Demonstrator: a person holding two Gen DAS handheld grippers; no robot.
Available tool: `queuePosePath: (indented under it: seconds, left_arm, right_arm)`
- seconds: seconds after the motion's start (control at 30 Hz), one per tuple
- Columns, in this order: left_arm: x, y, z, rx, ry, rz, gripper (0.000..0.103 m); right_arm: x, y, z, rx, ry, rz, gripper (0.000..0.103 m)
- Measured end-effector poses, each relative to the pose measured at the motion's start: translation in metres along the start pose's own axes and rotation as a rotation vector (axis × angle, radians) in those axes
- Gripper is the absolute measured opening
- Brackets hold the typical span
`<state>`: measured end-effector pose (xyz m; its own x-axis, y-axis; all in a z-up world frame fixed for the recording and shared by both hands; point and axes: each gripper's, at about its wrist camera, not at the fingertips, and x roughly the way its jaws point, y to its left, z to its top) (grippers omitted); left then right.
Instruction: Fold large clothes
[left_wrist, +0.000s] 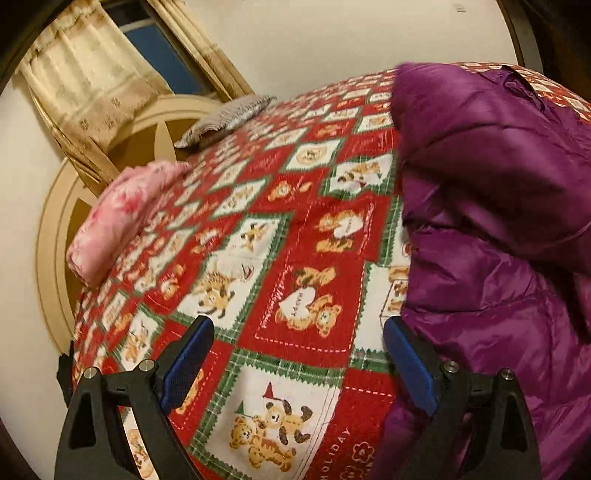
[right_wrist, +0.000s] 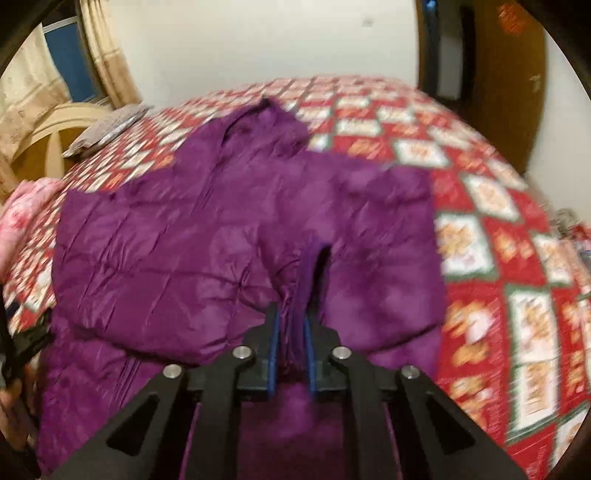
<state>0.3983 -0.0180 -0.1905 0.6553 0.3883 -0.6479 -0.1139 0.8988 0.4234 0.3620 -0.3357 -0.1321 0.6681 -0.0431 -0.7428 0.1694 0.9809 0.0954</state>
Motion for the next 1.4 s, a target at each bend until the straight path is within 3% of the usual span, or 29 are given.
queuePosePath:
  seconds: [0.23, 0.3, 0.43, 0.5, 0.53, 0.63, 0.73, 0.87, 0.97, 1.4]
  left_arm:
    - [-0.004, 0.01, 0.026, -0.017, 0.026, -0.052, 0.093]
    - [-0.013, 0.016, 0.046, -0.052, 0.015, -0.079, 0.093]
    - [-0.035, 0.015, 0.1, -0.113, -0.07, -0.148, 0.093]
    - [-0.04, 0.002, 0.125, -0.12, -0.123, -0.17, 0.093]
    - [-0.038, -0.005, 0.134, -0.12, -0.141, -0.177, 0.093]
    - [-0.023, -0.035, 0.157, -0.1, -0.149, -0.203, 0.093]
    - [0.007, -0.074, 0.162, -0.04, -0.095, -0.211, 0.093]
    - [0.043, -0.104, 0.147, 0.008, -0.002, -0.198, 0.093]
    - [0.044, -0.109, 0.133, 0.016, -0.044, -0.186, 0.093]
    - [0.048, -0.111, 0.126, -0.004, -0.066, -0.172, 0.098]
  right_arm:
    - [0.014, -0.026, -0.002, 0.035, 0.032, -0.14, 0.014]
    - [0.014, -0.028, -0.003, 0.026, 0.032, -0.176, 0.036]
    - [0.0, -0.03, 0.004, 0.042, 0.002, -0.223, 0.037]
    - [-0.015, -0.029, 0.008, 0.074, -0.049, -0.232, 0.056]
    - [-0.021, -0.026, 0.011, 0.076, -0.078, -0.242, 0.056]
    - [-0.025, -0.008, 0.028, 0.045, -0.127, -0.196, 0.055]
    - [-0.004, 0.015, 0.046, 0.009, -0.118, -0.079, 0.043]
    - [0.041, 0.021, 0.045, -0.01, -0.043, -0.098, 0.033]
    - [0.069, 0.007, 0.032, 0.009, 0.014, -0.122, 0.029]
    - [0.077, 0.009, 0.013, -0.035, -0.041, -0.145, 0.028]
